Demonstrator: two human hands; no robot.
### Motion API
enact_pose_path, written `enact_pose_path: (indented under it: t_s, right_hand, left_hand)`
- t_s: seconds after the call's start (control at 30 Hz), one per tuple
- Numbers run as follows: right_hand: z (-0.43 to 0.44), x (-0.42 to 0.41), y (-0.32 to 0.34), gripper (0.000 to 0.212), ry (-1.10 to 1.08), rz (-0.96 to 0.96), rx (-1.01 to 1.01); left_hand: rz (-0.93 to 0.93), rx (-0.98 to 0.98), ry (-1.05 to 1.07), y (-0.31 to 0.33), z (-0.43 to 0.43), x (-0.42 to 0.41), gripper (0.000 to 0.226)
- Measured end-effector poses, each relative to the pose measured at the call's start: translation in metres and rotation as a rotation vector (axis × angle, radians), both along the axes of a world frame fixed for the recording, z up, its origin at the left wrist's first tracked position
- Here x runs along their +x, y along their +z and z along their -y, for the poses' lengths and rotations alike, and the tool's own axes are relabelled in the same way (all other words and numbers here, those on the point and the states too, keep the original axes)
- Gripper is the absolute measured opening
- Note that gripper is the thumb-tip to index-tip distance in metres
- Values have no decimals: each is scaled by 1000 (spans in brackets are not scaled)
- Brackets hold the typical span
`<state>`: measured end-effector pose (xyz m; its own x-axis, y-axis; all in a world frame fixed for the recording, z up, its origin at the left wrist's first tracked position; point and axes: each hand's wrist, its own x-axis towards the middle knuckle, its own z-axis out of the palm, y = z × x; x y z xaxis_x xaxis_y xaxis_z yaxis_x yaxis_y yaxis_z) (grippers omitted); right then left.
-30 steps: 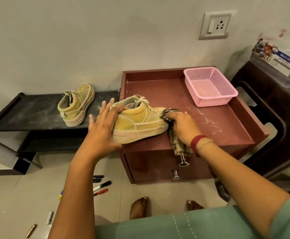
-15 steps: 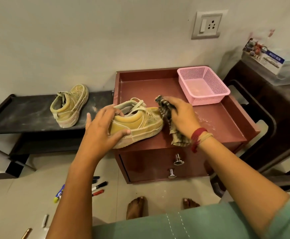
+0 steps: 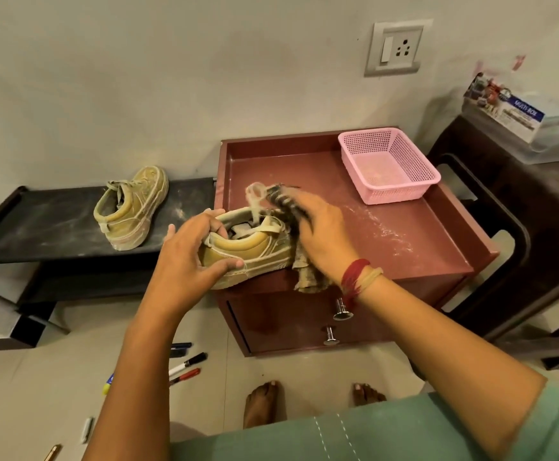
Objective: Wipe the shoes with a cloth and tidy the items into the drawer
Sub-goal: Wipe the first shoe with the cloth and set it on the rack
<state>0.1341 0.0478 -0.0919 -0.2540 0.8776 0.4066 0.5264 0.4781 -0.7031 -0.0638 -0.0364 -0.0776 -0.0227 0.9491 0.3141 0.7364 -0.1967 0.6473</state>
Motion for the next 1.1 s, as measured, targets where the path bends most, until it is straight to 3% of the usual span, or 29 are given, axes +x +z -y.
enact_pose_path:
  t_s: [0.07,0.2,0.23,0.3,0.37,0.43,0.53,0.6,0.7,0.8,0.97,1.03,1.1]
  right_hand:
    - [8,-8,-3,51,102,93,19]
    - [-7,7,-16,61,4,490,-86]
    - [-12,13,-18,63,-28,513,-138]
    - [-21,19,-16,62,-111,406,-163]
    - [-23,16,-10,57,-160,183,-81]
    - [-13,7,0,54,-48,44,-21]
    - [8,-7,0,58,144,159,78]
    - [7,-4,-6,59,106,309,93]
    - [-7,14,-15,61,31,558,-63]
    - [-26,37,-21,65,-73,499,-125]
    - [-50,69,-6,53,-326,317,-40]
    - [-41,62,-2,56,-245,263,-53]
    - [-28,46,-8,58,-18,325,-61]
  left_hand:
    - [3,-2,6,-1,0,1,40]
    - [17,-11,15,-1,0,2,41]
    - [26,-12,12,-1,0,2,41]
    - [33,-13,8,-1,-1,1,40]
    - [28,-13,7,-1,-1,-1,40]
    - [26,-16,-1,-2,0,-1,40]
    - [37,-33,-8,-3,-2,-1,40]
    - [61,-46,-7,-3,-4,-1,41]
    - [101,-52,1,-5,-6,-3,41]
    - [90,-55,-9,-7,-6,-4,40]
    - [113,-32,-15,-9,-9,2,33]
    - [124,-2,4,-11,-11,4,31]
    - [108,32,26,-14,-14,4,32]
